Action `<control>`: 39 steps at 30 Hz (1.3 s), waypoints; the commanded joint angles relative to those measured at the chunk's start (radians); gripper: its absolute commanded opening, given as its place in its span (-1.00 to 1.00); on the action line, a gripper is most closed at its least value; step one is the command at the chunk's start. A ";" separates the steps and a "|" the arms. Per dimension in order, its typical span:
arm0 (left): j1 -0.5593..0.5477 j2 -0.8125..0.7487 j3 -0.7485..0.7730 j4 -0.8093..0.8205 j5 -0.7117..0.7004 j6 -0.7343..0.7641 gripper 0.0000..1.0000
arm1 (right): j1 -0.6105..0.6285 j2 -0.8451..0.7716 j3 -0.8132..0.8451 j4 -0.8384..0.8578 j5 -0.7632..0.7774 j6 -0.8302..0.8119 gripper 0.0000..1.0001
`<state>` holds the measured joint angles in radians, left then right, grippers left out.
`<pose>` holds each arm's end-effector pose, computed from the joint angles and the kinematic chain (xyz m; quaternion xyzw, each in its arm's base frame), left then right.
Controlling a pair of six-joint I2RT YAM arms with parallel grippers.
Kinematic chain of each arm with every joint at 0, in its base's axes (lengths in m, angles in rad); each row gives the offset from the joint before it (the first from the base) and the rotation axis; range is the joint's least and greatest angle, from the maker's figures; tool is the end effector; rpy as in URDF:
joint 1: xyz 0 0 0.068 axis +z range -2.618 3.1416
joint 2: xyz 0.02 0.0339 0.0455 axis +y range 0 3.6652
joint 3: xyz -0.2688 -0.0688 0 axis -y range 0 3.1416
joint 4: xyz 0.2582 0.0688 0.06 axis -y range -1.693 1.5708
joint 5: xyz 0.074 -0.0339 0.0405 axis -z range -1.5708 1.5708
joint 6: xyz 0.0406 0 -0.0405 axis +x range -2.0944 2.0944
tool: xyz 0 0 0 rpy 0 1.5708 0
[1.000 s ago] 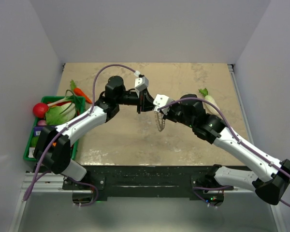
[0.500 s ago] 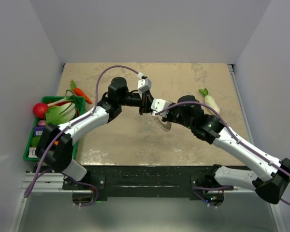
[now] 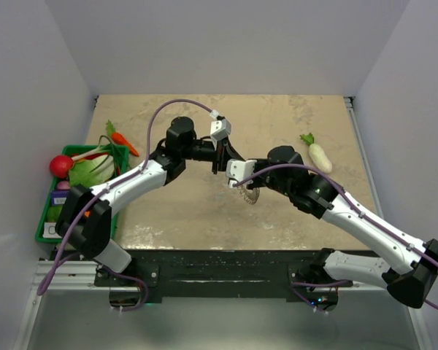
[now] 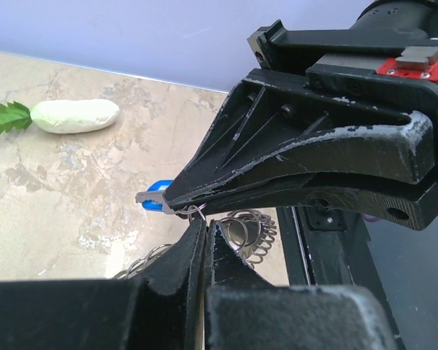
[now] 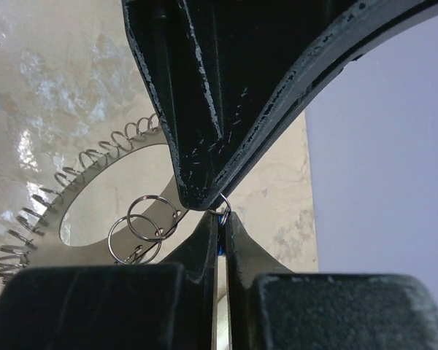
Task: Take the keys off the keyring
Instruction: Remove the key from the keyring.
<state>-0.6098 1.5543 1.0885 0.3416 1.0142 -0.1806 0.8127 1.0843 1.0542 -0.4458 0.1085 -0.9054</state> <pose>0.2819 -0.2390 0.3081 0.4536 0.5718 -0.5587 0.3938 0.1791 0.1828 0.3509 -0.6272 0.5783 -0.0703 0.5170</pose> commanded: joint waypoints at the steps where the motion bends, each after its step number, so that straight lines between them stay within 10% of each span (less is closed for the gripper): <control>1: -0.041 0.027 0.021 -0.059 0.086 -0.011 -1.00 | 0.008 -0.037 0.050 0.163 0.057 -0.090 -1.00; 25: 0.021 -0.059 0.007 0.020 0.115 -0.103 -1.00 | -0.052 -0.133 -0.201 0.584 0.306 0.029 -1.00; 39: 0.065 -0.097 -0.025 0.122 0.130 -0.186 -1.00 | -0.098 -0.138 -0.229 0.475 0.079 0.269 -1.00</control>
<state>-0.5629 1.5204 1.0855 0.4519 1.0157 -0.3096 0.7780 0.9619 0.8097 0.0105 0.1001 -0.7219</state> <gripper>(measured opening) 0.020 0.032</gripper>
